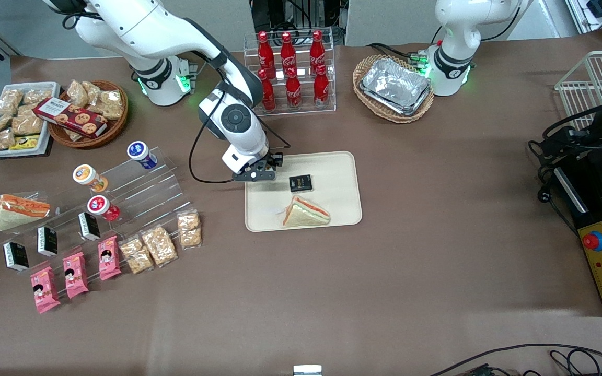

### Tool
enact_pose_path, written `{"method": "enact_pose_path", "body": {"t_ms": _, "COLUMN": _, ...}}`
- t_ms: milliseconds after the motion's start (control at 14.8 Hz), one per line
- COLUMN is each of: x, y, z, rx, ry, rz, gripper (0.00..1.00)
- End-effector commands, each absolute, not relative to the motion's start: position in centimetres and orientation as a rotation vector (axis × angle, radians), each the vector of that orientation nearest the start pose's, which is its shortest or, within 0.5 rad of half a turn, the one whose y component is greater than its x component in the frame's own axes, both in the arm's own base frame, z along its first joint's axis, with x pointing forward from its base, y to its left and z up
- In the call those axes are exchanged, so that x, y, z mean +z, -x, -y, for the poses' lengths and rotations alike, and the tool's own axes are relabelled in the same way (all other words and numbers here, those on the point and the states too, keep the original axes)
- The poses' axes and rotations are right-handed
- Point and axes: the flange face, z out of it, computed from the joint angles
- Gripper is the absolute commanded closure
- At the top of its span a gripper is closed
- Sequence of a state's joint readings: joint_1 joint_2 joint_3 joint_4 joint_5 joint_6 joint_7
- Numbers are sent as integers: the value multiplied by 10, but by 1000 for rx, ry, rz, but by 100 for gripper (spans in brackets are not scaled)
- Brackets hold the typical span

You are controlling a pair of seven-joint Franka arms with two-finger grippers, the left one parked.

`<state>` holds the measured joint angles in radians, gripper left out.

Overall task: Place green gum on tray
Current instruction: 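Carry the bottle over the cream tray, set it down, open gripper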

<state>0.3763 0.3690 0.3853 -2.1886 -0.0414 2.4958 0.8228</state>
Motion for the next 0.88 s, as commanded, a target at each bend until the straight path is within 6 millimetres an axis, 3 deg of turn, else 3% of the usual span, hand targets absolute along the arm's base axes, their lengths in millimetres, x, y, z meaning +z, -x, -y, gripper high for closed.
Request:
{"method": "enact_pose_path", "body": {"t_ms": 0, "x": 223, "y": -414, "z": -376, "rx": 152, "ry": 3090, "rz": -107, "gripper": 0}}
{"method": "enact_pose_path", "body": {"t_ms": 203, "x": 292, "y": -430, "z": -364, "rx": 63, "ry": 3112, "rz": -118, "gripper": 0}}
{"method": "enact_pose_path", "body": {"t_ms": 474, "x": 433, "y": -453, "z": -357, "rx": 199, "ry": 3239, "rz": -129, "gripper": 0}}
{"method": "enact_pose_path", "body": {"t_ms": 609, "x": 500, "y": -474, "z": -337, "rx": 243, "ry": 3211, "rz": -203, "gripper": 0}}
{"method": "enact_pose_path", "body": {"t_ms": 812, "x": 558, "y": -492, "z": -278, "rx": 181, "ry": 3184, "rz": -163, "gripper": 0}}
